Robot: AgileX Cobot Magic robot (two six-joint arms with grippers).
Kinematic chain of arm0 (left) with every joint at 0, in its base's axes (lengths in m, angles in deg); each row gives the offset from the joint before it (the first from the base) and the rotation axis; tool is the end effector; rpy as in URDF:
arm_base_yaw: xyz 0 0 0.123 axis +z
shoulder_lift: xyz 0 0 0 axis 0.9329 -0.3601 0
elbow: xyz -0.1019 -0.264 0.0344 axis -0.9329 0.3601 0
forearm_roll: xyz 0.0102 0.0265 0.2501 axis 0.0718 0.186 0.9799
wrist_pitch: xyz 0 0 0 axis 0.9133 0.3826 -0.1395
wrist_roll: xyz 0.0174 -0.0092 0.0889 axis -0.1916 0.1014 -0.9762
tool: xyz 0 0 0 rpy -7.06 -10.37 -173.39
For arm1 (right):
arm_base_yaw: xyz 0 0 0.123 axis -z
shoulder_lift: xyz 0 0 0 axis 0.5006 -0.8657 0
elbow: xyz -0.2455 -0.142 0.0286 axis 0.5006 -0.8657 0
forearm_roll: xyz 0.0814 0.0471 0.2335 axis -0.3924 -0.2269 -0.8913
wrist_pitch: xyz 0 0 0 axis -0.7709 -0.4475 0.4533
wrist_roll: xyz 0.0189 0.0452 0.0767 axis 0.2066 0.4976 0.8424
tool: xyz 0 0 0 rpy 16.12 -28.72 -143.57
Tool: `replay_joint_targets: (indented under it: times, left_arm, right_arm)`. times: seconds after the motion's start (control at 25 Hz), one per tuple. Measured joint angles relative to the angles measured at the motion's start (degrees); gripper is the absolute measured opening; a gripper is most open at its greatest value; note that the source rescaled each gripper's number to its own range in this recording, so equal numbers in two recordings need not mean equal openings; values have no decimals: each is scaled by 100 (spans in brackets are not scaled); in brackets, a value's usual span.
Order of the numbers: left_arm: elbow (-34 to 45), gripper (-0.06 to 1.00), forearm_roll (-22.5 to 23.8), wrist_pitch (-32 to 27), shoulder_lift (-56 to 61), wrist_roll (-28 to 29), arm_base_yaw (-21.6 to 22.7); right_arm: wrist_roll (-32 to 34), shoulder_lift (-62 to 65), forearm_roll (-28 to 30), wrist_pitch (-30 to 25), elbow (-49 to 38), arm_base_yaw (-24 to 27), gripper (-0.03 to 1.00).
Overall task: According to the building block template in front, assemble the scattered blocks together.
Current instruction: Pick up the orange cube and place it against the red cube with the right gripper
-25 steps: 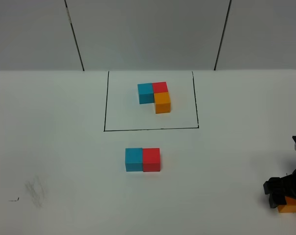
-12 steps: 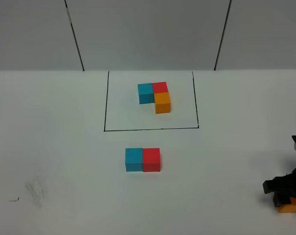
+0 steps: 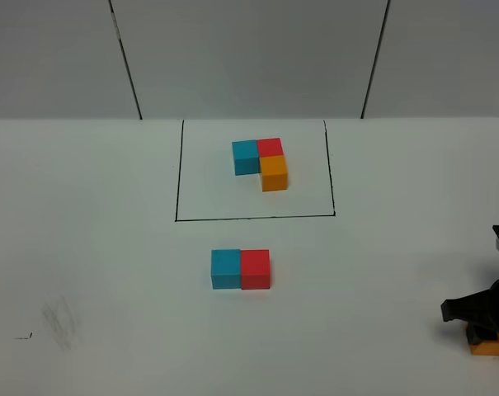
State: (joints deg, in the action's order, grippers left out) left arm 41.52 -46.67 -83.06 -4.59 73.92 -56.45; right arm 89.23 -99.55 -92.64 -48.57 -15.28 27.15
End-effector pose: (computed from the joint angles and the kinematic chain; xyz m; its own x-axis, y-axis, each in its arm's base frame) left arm -0.0021 -0.0037 0.2836 -0.5250 -0.1328 -0.8407 -0.1949 0.9803 -0.0332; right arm 0.2610 0.0153 0.1246 -0.9857 0.0799 -0.1482 0.0743 0.9963 0.0428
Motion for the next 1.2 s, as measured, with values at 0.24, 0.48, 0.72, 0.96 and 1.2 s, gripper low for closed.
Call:
replay_joint_targets:
  times: [0.24,0.48,0.72,0.96,1.2]
  left_arm:
    - [0,61,0,0,0,0,0]
    - [0,61,0,0,0,0,0]
    - [0,61,0,0,0,0,0]
    - [0,61,0,0,0,0,0]
    - [0,61,0,0,0,0,0]
  right_arm:
    - [0,0,-13,54,0,0,0]
    - [0,0,-40,54,0,0,0]
    - [0,0,-119,-164,0,0,0]
    - [0,7,-131,-495,10,-19,0]
    - [0,477,-296,-623,5,-273,0]
